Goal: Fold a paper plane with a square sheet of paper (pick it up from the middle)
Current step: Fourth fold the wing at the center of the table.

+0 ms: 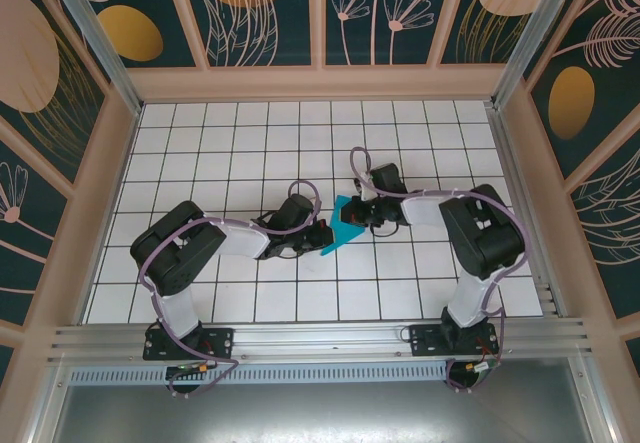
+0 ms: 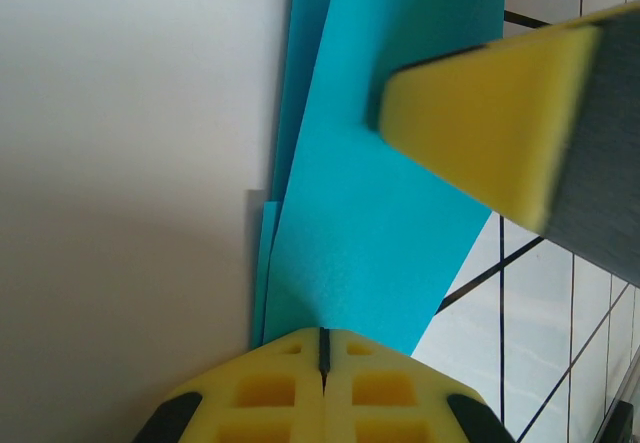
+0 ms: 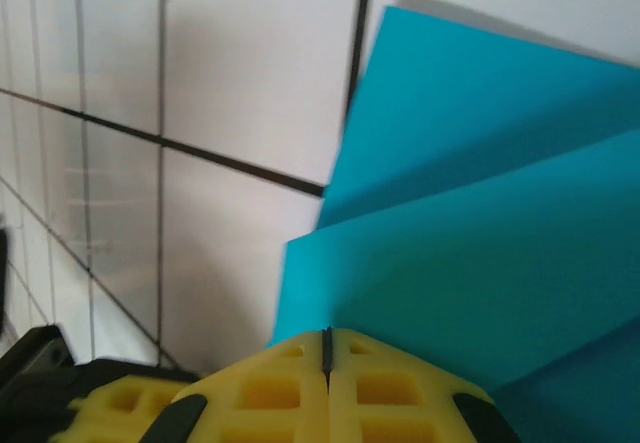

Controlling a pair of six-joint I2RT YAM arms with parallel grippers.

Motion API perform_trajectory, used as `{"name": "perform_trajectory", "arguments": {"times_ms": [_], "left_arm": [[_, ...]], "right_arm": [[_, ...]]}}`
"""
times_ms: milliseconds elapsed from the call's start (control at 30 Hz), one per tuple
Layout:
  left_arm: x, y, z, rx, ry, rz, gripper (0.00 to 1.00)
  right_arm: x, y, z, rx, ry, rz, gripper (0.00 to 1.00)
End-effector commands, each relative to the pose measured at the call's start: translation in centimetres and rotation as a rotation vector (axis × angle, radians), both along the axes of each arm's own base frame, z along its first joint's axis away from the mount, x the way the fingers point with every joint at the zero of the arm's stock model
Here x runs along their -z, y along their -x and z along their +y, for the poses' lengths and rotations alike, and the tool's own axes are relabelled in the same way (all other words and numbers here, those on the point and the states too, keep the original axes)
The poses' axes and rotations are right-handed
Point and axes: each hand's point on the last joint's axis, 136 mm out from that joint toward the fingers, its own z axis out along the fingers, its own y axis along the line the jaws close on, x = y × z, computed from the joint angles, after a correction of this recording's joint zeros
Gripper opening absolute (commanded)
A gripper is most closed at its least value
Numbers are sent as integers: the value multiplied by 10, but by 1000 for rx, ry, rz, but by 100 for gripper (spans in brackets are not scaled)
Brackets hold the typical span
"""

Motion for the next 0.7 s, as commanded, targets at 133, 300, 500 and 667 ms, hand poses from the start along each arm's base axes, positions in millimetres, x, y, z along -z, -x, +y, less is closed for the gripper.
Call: {"name": "perform_trajectory", "arguments": {"times_ms": [133, 300, 500, 667], "left_arm": [[57, 44, 47, -9, -215, 194, 0], [58, 47, 48, -6, -213, 204, 0], [54, 43, 43, -8, -193, 188, 0], [47, 35, 36, -13, -170, 160, 0]], "right_arm": [[9, -49, -39, 131, 22, -34, 0], [14, -81, -74, 250, 57, -48, 0], [-23, -102, -83, 286, 47, -134, 0], [-52, -71, -67, 239, -14, -149, 0]]}}
